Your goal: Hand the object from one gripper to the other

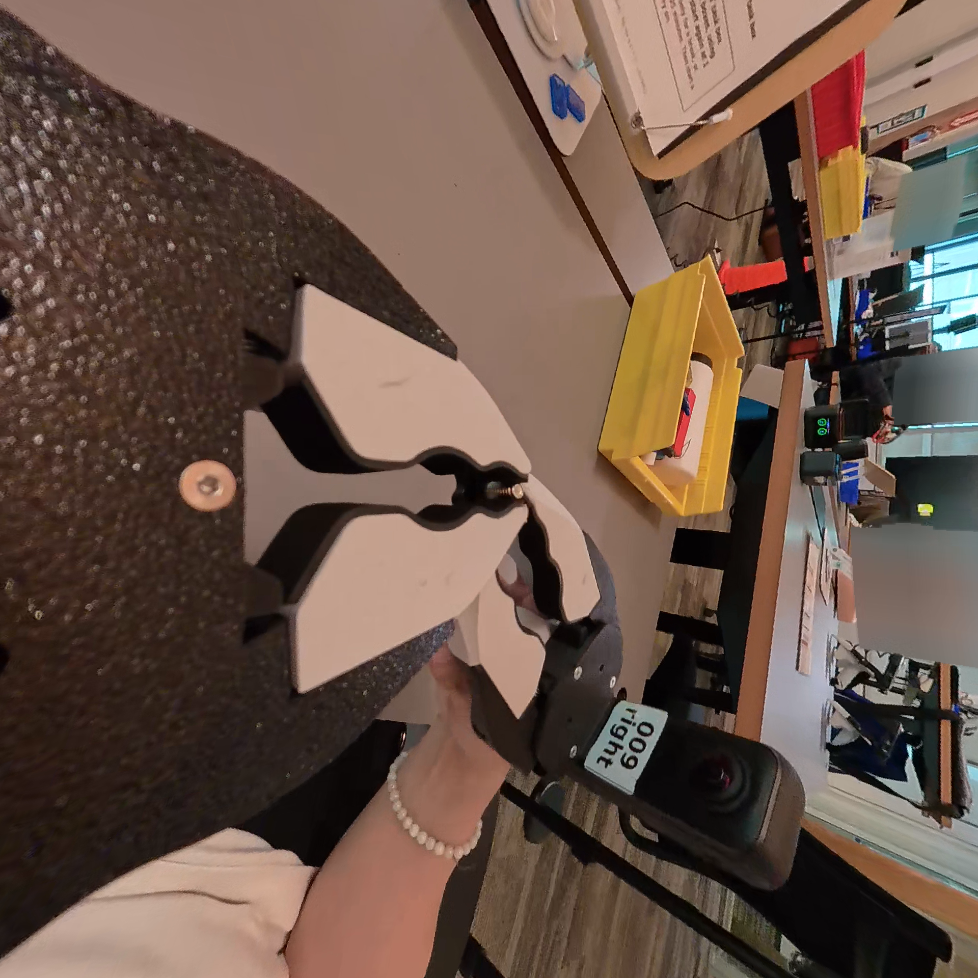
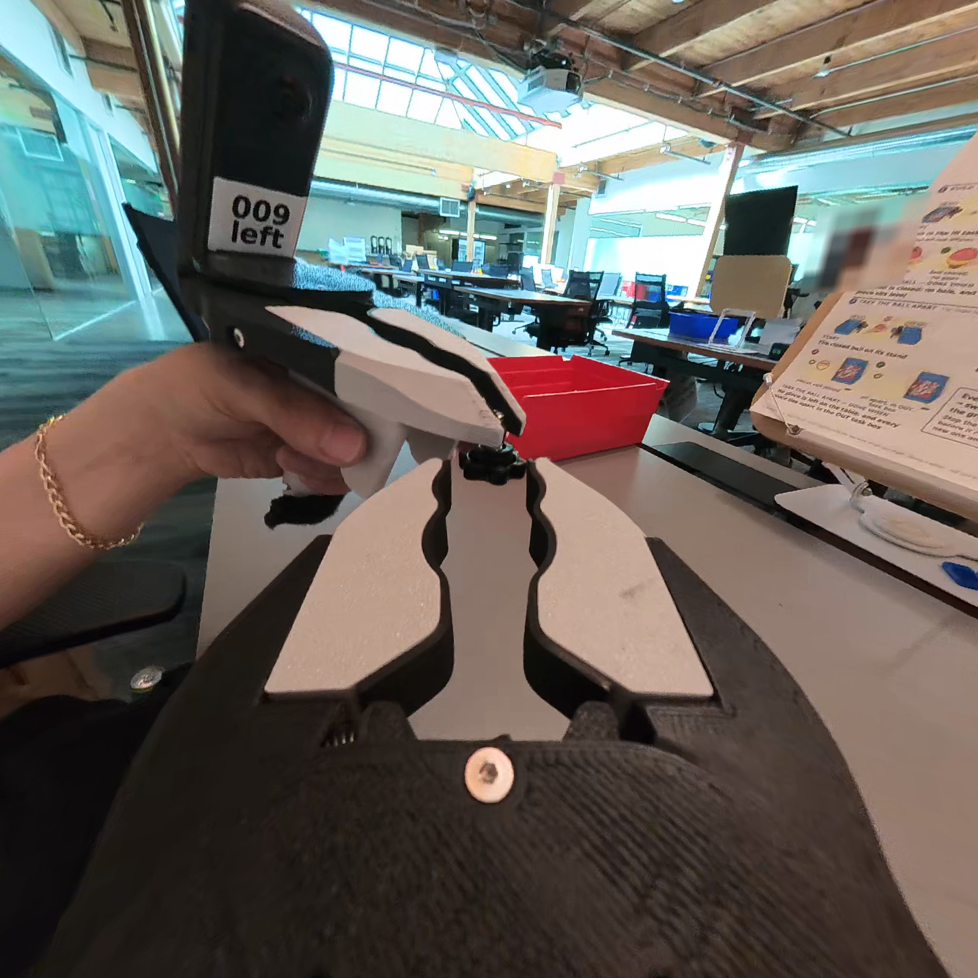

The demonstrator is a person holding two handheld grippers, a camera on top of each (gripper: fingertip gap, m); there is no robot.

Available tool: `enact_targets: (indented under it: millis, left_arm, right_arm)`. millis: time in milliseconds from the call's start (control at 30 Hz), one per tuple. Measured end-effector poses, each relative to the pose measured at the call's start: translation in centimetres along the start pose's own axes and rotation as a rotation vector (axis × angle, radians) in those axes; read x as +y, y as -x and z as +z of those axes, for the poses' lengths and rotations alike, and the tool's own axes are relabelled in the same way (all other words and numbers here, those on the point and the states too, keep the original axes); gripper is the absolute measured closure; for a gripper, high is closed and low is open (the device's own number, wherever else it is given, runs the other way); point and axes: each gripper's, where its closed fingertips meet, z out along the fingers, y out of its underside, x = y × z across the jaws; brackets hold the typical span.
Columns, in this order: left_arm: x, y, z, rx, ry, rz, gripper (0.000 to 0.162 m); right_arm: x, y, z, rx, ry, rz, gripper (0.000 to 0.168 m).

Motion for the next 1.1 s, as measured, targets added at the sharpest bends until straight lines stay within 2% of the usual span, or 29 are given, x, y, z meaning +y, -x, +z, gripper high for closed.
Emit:
enact_targets:
  millis: [133, 267, 367, 467, 600, 767, 967, 1033, 1100]
  left_arm:
    - [0.4, -0.1, 0.2, 0.009, 0.015, 0.015, 0.157]
    - [0.1, -1.1, -0.4, 0.103, -0.007, 0.059, 0.153]
    - [-0.8, -1.3, -1.5, 0.089, -0.076, 0.255, 0.133]
    - [-0.4, -1.6, -2.0, 0.078, -0.082, 0.459, 0.132]
    - [0.2, -2.4, -1.5, 0.037, -0.094, 0.709, 0.138]
    - [-0.3, -3.3, -0.9, -0.008, -0.14, 0.848, 0.148]
    - [-0.5, -3.1, -0.8, -0.045, -0.154, 0.941, 0.15]
    - [-0.3, -2.7, -0.7, -0.062, -0.137, 0.951, 0.15]
    - [0.0, -2.5, -0.8, -0.054, -0.114, 0.953, 0.15]
  right_arm:
    - [0.4, -0.2, 0.2, 0.014, 0.032, -0.005, 0.145]
    - [-0.1, 0.5, -0.2, -0.09, -0.01, 0.084, 0.145]
    - [-1.1, 0.4, -1.2, -0.193, -0.086, 0.294, 0.145]
    - [-1.9, 0.5, -2.1, -0.302, -0.137, 0.467, 0.145]
    - [-2.8, 1.4, -2.6, -0.421, -0.179, 0.58, 0.145]
    - [-2.1, 2.2, -2.2, -0.452, -0.123, 0.601, 0.145]
    - [-2.3, 1.9, -2.2, -0.432, -0.152, 0.6, 0.145]
    - [-2.1, 1.4, -2.2, -0.366, -0.14, 0.506, 0.143]
    - [-1.7, 0.6, -2.2, -0.244, -0.127, 0.307, 0.13]
